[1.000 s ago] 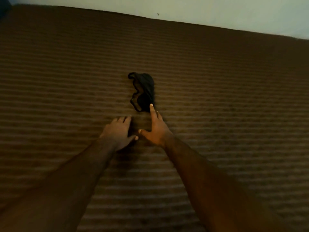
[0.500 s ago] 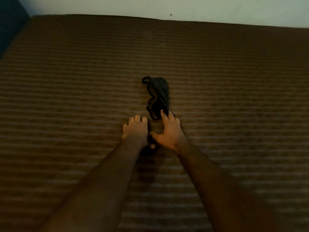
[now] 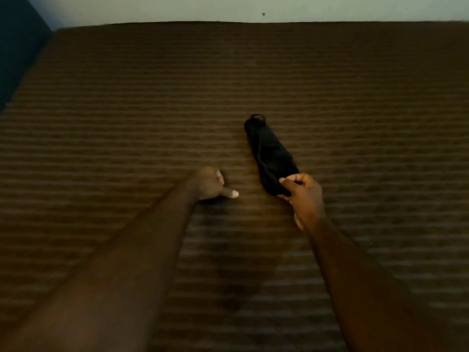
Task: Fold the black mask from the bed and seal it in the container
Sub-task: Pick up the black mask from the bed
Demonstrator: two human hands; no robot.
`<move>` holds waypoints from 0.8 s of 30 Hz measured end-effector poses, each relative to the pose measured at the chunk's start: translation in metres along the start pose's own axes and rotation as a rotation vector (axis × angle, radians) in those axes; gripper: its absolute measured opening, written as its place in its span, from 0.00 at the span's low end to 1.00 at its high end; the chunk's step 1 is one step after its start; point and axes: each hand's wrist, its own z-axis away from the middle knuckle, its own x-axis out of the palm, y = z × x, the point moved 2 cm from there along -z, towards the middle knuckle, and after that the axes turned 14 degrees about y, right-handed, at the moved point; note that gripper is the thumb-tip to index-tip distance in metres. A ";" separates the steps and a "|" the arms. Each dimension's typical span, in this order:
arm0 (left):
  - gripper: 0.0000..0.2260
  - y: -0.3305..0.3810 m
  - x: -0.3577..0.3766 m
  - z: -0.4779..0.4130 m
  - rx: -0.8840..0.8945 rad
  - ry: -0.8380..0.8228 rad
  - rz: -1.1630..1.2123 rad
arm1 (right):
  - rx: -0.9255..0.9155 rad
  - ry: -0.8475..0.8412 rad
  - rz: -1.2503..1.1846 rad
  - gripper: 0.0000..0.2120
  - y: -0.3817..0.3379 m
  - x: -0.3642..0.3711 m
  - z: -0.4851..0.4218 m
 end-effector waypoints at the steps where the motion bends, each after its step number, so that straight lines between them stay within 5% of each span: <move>1: 0.21 0.001 -0.008 -0.006 -0.054 -0.010 0.106 | -0.003 0.001 -0.014 0.07 0.001 0.000 -0.002; 6: 0.19 0.019 -0.016 -0.045 -0.178 0.277 0.560 | -0.001 -0.021 -0.062 0.07 0.015 0.001 -0.010; 12: 0.41 0.086 0.021 -0.063 -0.061 0.129 0.729 | 0.023 -0.045 -0.140 0.08 0.018 -0.001 -0.015; 20: 0.15 0.082 0.008 -0.045 -0.012 0.337 0.546 | 0.036 -0.074 -0.180 0.10 0.020 -0.002 -0.018; 24: 0.13 0.072 -0.007 -0.018 -0.060 0.306 0.548 | 0.056 -0.109 -0.165 0.11 0.014 -0.003 -0.013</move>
